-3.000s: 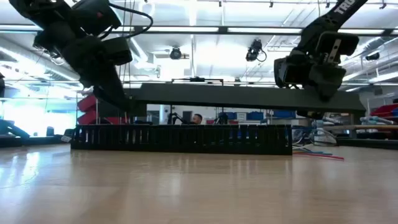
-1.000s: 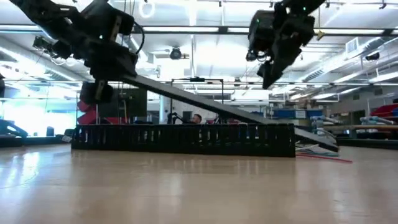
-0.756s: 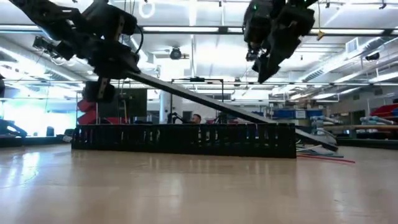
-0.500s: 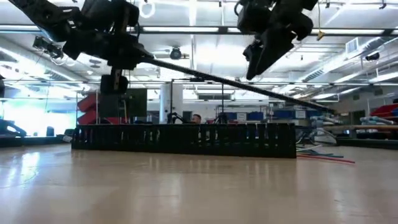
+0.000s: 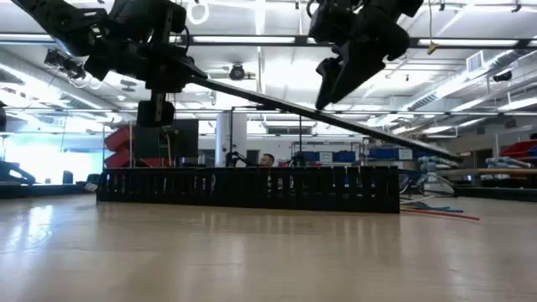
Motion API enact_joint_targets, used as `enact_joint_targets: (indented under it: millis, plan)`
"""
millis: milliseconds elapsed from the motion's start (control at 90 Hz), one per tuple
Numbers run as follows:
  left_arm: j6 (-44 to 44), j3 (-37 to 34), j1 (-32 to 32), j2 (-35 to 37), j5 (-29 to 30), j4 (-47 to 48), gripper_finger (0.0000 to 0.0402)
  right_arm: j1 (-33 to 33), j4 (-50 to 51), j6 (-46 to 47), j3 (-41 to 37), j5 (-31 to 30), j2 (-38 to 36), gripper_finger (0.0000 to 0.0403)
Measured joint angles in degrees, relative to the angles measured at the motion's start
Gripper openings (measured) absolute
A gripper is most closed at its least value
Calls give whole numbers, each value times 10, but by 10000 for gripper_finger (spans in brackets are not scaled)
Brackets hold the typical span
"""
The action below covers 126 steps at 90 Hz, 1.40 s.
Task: Ziptie cables
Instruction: Close the black cable duct cover
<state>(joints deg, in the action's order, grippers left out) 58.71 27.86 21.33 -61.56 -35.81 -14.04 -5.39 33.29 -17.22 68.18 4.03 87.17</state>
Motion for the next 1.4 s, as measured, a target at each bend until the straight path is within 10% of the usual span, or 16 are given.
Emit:
enact_joint_targets:
  millis: [889,1400]
  plan:
    - [63,0,12,0,93,0,0,-8,-166,-66,0,-131,18,299]
    - [78,0,13,-1,105,-24,0,-33,-122,-44,0,-58,66,323]
